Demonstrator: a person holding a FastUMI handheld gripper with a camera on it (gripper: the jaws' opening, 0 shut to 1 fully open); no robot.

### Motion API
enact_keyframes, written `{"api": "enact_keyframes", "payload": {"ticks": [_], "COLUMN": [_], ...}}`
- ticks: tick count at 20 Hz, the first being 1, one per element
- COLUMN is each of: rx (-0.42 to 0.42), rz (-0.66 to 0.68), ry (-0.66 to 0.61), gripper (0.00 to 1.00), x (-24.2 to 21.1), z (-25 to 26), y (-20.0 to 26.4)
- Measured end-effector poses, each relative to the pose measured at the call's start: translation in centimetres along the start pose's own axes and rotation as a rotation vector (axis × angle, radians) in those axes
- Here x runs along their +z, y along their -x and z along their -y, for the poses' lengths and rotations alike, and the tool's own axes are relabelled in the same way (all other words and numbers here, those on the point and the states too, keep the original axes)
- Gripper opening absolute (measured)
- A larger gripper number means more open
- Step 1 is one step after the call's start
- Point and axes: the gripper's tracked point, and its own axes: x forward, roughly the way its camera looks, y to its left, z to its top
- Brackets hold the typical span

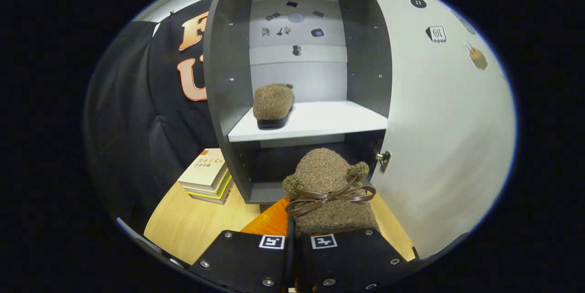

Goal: Open the shoe cabinet door, grab the shoes and put them into the shoe cabinet, then close the shoe cabinet door.

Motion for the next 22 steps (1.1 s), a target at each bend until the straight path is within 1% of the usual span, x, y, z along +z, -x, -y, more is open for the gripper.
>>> {"api": "enact_keyframes", "payload": {"ticks": [3,6,9,11,14,19,22], "rx": [-0.011,-0.028,-0.043,-0.033,-0.012,0.027,0.047], "rz": [0.014,0.041,0.038,0.048,0.052,0.063,0.08], "ry": [0.017,0.002,0.027,0.025,0.025,0.006,0.018], "gripper": [0.07,0.07,0.07,0.07,0.07,0.07,0.07], "x": [2.1,4.2,5.6,6.7,8.3,11.7,13.7], "z": [-0.3,-0.6,-0.2,-0.2,0.7,2.6,3.1], "y": [0.6,1.1,0.8,0.0,-2.2,-7.2,-10.0]}}
